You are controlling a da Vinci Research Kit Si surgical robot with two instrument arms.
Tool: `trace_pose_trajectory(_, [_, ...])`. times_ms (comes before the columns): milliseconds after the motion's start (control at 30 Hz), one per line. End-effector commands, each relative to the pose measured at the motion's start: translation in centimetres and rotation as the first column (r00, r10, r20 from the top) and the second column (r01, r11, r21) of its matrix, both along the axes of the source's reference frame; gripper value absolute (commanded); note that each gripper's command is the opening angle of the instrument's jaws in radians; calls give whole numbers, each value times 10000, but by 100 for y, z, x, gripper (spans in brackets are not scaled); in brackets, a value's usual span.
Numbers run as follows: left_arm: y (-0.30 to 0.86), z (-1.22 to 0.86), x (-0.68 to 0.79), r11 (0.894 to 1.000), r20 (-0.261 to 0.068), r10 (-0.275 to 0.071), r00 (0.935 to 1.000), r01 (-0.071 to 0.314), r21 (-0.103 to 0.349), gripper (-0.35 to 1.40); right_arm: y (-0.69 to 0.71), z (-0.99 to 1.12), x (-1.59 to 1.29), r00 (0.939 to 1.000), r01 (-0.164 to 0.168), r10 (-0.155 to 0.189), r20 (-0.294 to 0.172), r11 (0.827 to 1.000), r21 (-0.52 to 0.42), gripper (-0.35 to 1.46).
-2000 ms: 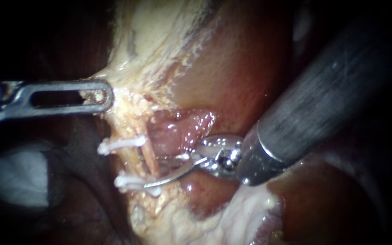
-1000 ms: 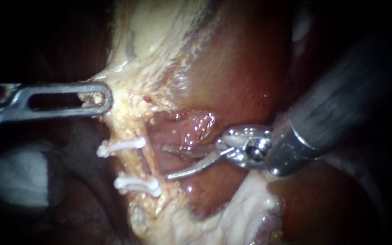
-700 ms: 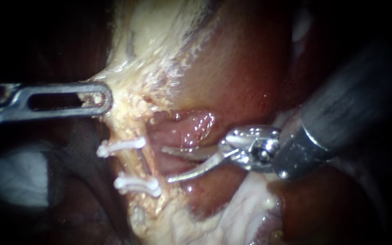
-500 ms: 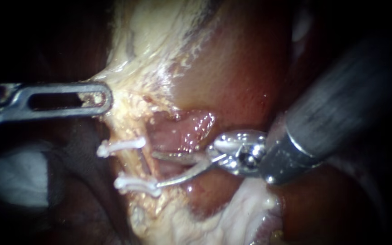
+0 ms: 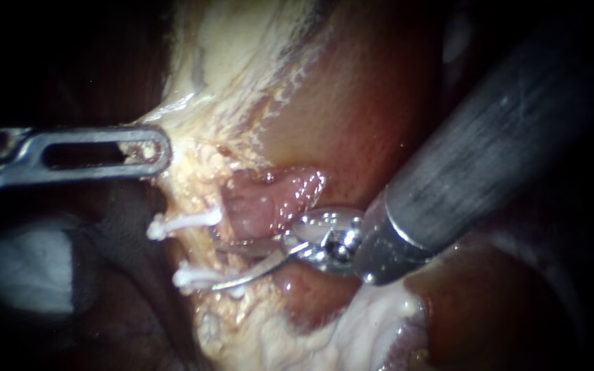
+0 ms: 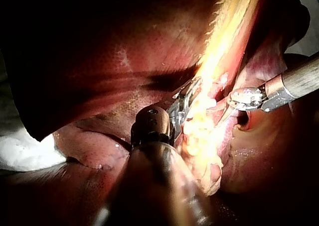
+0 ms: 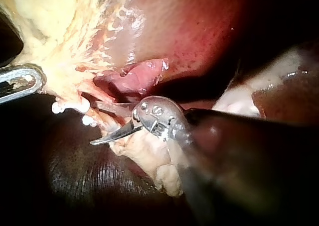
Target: Go to the cutting position left tube
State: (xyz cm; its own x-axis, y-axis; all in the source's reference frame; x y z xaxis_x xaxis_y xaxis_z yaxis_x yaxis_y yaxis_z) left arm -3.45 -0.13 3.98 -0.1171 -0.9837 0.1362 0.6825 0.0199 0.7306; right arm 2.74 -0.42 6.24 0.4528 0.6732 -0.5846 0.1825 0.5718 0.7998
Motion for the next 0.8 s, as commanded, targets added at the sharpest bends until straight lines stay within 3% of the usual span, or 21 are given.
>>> trace_pose_trajectory(33, [0,0,0,10000,-7,-5,10000,5,-1,-33,0,-1,2,10000,20,-20,-12,10000,24,143])
trace_pose_trajectory(367, [0,0,0,10000,-6,-3,10000,3,-1,-33,-7,-19,10,9967,435,-416,-691,9987,266,143])
trace_pose_trajectory(800, [0,1,-2,10000,-13,-14,10000,14,-3,-33,-6,-18,40,9932,490,-446,-1072,9980,390,141])
